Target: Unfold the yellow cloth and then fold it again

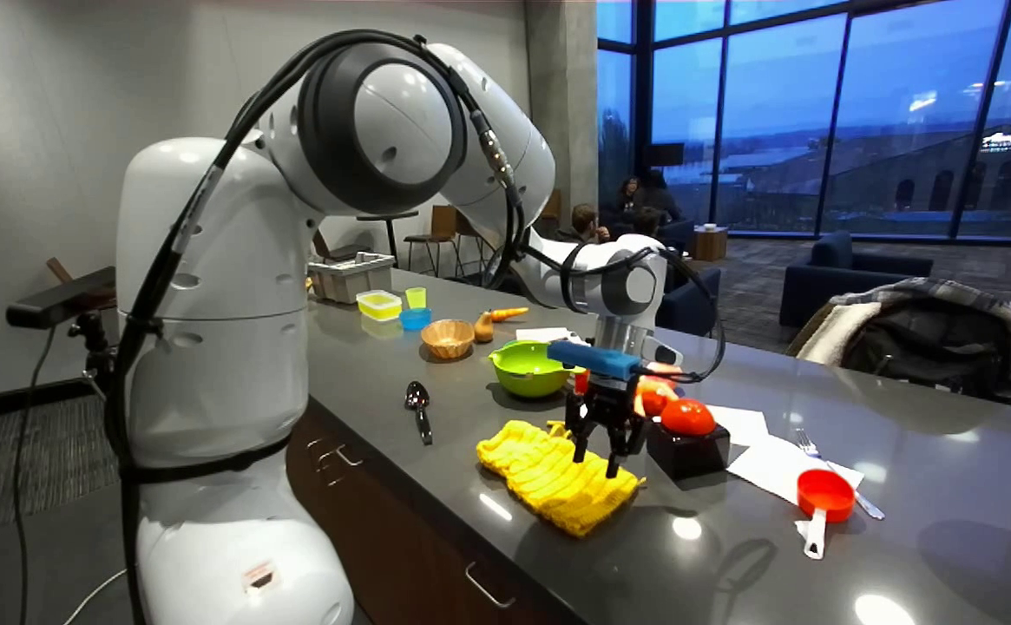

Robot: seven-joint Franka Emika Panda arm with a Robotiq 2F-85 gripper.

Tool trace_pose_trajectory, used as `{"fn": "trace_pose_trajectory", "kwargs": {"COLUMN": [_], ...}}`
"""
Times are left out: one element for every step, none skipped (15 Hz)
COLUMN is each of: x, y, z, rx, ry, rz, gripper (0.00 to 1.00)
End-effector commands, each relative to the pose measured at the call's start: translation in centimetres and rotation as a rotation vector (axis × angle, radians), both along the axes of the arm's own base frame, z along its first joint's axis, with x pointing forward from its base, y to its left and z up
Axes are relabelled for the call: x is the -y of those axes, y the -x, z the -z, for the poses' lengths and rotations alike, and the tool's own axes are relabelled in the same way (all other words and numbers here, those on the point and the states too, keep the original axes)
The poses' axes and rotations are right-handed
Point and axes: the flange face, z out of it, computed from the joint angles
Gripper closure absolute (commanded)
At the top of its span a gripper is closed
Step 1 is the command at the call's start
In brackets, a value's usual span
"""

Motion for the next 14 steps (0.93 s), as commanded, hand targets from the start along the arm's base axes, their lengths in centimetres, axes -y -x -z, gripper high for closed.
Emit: {"fn": "trace_pose_trajectory", "kwargs": {"x": [-0.7, -1.1, -1.6, -2.2, -2.7, -3.4, -4.1, -4.7, -5.6, -6.4, -7.6, -8.5, -9.6, -10.7], "y": [0.4, 0.3, 0.1, -0.1, -0.3, -0.7, -1.0, -1.2, -1.4, -1.5, -1.6, -1.6, -1.7, -1.7], "z": [-1.6, -2.0, -2.4, -2.9, -3.4, -3.8, -4.1, -4.4, -4.7, -5.1, -5.5, -5.9, -6.4, -6.9], "rx": [0.057, 0.083, 0.109, 0.138, 0.165, 0.197, 0.221, 0.239, 0.259, 0.273, 0.293, 0.313, 0.328, 0.344], "ry": [0.012, 0.011, 0.016, 0.016, 0.019, 0.025, 0.026, 0.027, 0.032, 0.038, 0.046, 0.059, 0.067, 0.078], "rz": [-0.013, -0.009, 0.002, 0.016, 0.023, 0.03, 0.036, 0.037, 0.039, 0.04, 0.037, 0.033, 0.028, 0.027], "gripper": [0.06, 0.01, 0.0, 0.0, 0.0, 0.0, 0.0, 0.0, 0.0, 0.0, 0.0, 0.0, 0.0, 0.0]}}
